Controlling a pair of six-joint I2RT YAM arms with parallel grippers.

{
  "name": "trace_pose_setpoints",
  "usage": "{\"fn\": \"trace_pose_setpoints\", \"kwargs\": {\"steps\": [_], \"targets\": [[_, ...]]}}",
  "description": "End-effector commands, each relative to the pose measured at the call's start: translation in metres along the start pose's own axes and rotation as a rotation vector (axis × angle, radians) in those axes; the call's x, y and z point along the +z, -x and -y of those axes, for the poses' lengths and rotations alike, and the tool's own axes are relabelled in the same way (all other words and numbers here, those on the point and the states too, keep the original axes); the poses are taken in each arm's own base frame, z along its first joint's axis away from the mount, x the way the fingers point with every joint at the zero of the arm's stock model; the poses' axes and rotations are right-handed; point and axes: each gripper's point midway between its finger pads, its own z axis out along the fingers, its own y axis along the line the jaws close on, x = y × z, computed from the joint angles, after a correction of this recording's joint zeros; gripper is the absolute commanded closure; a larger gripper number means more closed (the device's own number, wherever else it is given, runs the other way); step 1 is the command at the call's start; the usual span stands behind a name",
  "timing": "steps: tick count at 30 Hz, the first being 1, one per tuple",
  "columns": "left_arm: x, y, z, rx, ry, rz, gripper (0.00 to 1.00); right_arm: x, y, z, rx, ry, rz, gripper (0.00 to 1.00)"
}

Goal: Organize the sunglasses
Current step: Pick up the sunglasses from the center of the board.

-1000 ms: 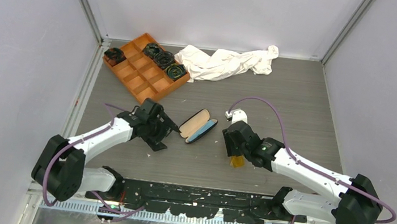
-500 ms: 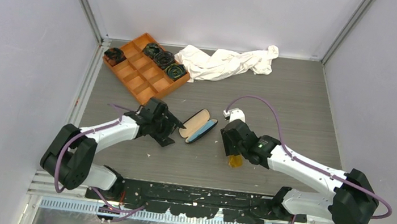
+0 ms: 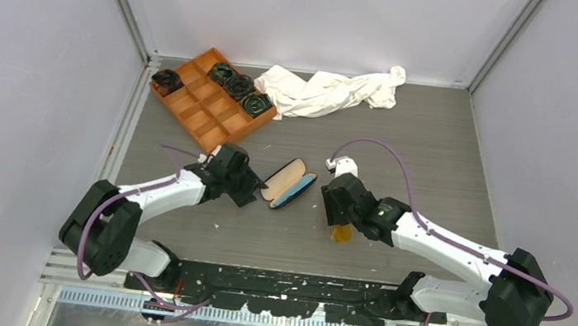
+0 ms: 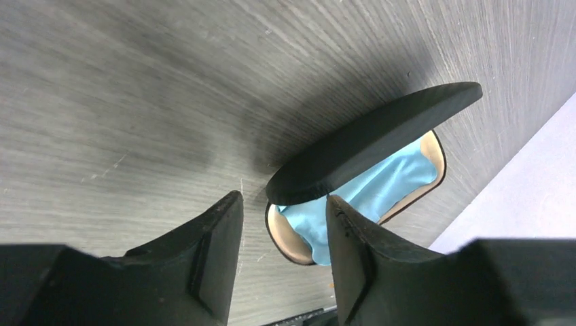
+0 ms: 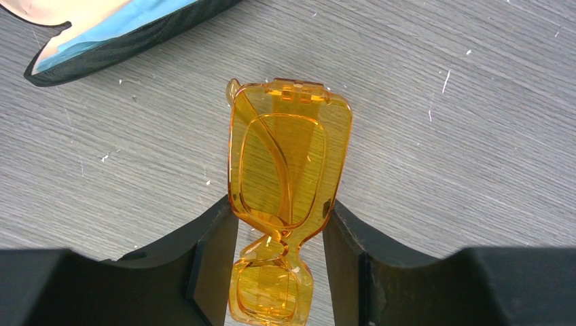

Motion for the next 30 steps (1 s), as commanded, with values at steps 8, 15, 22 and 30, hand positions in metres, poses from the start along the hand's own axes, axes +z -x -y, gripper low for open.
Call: {"fn": "trace_pose_setpoints", "kwargs": {"steps": [8,15,22,30], "targets": [[0.014,-0.005,0.035,0.208,-0.085,0.03,0.62,-0.006,0.017,-0.005,0.028,0.017,0.067,0.66],[0.01,-0.003,0.043,0.365,-0.088,0.067,0.65,-0.005,0.016,-0.004,0.034,0.014,0.065,0.66],[-0.007,-0.013,0.04,0.415,-0.091,0.007,0.5,-0.005,0.015,-0.005,0.04,0.019,0.064,0.66],[-0.032,-0.018,0.016,0.197,-0.029,-0.015,0.52,-0.002,0.013,-0.007,0.042,0.026,0.057,0.66]]}}
